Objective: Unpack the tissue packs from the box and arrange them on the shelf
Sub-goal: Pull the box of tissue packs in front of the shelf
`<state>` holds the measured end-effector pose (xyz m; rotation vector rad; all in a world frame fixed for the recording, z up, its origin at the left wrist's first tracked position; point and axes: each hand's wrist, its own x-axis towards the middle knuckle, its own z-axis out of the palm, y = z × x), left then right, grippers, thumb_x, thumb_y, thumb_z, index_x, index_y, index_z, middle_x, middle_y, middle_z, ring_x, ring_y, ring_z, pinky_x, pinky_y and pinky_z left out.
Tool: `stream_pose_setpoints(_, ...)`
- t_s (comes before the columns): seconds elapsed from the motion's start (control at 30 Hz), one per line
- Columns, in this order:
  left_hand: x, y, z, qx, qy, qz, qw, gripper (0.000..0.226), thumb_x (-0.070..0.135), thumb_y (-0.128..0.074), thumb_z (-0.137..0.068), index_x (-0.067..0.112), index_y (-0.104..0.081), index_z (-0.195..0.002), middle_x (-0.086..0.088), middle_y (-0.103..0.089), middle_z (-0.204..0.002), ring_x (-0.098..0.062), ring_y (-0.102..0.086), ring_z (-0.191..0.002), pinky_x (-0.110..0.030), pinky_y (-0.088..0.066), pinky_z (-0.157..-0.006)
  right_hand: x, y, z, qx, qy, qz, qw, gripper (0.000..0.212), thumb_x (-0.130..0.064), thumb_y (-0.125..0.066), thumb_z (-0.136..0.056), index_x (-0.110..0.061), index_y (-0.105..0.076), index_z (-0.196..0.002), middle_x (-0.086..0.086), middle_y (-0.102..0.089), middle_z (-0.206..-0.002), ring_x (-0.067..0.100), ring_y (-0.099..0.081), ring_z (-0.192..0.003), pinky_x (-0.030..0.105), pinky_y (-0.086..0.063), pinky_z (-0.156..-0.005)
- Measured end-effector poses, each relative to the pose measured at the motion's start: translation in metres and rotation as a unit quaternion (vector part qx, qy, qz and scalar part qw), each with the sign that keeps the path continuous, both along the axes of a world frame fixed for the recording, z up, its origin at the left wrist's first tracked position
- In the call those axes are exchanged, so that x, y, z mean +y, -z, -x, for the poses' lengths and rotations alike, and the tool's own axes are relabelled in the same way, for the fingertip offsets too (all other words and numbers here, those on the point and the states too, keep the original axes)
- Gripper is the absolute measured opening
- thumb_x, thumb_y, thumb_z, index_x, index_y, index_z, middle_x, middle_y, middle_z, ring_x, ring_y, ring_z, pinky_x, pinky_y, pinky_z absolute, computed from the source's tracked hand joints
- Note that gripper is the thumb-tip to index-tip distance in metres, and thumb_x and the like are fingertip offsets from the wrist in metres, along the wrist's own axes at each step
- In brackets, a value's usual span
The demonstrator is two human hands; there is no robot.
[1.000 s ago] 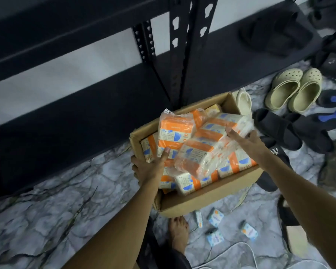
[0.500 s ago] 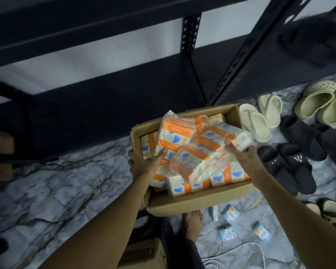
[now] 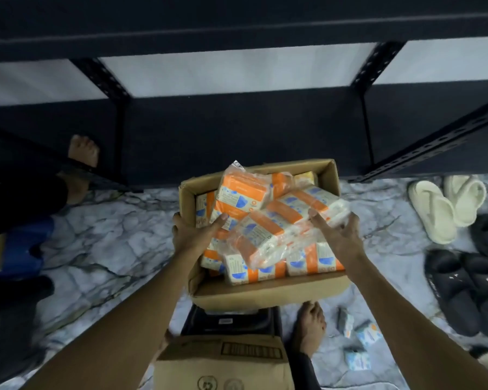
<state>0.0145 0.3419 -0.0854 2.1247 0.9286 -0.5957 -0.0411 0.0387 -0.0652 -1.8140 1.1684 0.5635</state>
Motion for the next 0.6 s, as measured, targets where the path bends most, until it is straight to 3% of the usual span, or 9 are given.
stream_pose_setpoints(0.17,0.062,0.0,-0.01,-0.003,-0.017,-0.004,1.0,0.131,0.068,-0.088,-0.055,0.016,-0.018,-0.152,-0.012,-0.037,-0.156,-0.033,-0.045,-0.138,-0.047,-0.045,-0.107,0.059,-0.006,-0.016,0.008,-0.029,-0.013,0.999,0.129,-0.104,-0.056,-0.038,-0.039,-0.019,-0.143,0.011,-0.046,-0.145,0.039,-0.047,-0.13,0.06,-0.042,-0.107)
stream_pose_setpoints(0.33,0.105,0.003,-0.024,0.015,-0.018,0.022,0.999,0.149,0.081,-0.084,-0.041,0.017,-0.01,-0.155,-0.01,-0.032,-0.16,-0.031,-0.043,-0.141,-0.049,-0.044,-0.11,0.093,0.002,-0.023,-0.01,-0.01,-0.044,0.999,0.12,-0.102,-0.063,-0.039,-0.048,-0.019,-0.137,0.008,-0.045,-0.147,0.039,-0.047,-0.132,0.062,-0.043,-0.106)
stream_pose_setpoints(0.43,0.109,0.005,-0.031,0.002,-0.001,0.033,0.999,0.151,0.079,-0.085,-0.044,0.013,-0.008,-0.156,-0.01,-0.026,-0.163,-0.029,-0.037,-0.145,-0.047,-0.039,-0.115,0.094,0.003,-0.02,-0.015,0.016,-0.057,0.998,0.11,-0.099,-0.068,-0.04,-0.054,-0.023,-0.13,0.006,-0.049,-0.143,0.038,-0.051,-0.129,0.062,-0.046,-0.103)
stream_pose_setpoints(0.5,0.107,0.007,-0.035,-0.006,0.01,0.032,0.999,0.149,0.076,-0.086,-0.046,0.011,-0.01,-0.156,-0.011,-0.027,-0.163,-0.029,-0.036,-0.146,-0.043,-0.037,-0.116,0.095,-0.004,-0.018,-0.042,0.042,-0.079,0.995,0.097,-0.09,-0.076,-0.048,-0.051,-0.028,-0.124,0.005,-0.056,-0.132,0.035,-0.062,-0.118,0.059,-0.053,-0.097)
stream_pose_setpoints(0.6,0.106,0.007,-0.052,-0.02,0.006,0.026,0.999,0.159,0.083,-0.083,-0.034,0.011,-0.011,-0.156,-0.011,-0.03,-0.162,-0.03,-0.038,-0.144,-0.045,-0.039,-0.115,0.096,-0.01,-0.025,-0.073,0.076,-0.143,0.984,0.082,-0.063,-0.085,-0.067,-0.038,-0.033,-0.125,0.006,-0.062,-0.119,0.032,-0.073,-0.098,0.057,-0.06,-0.083)
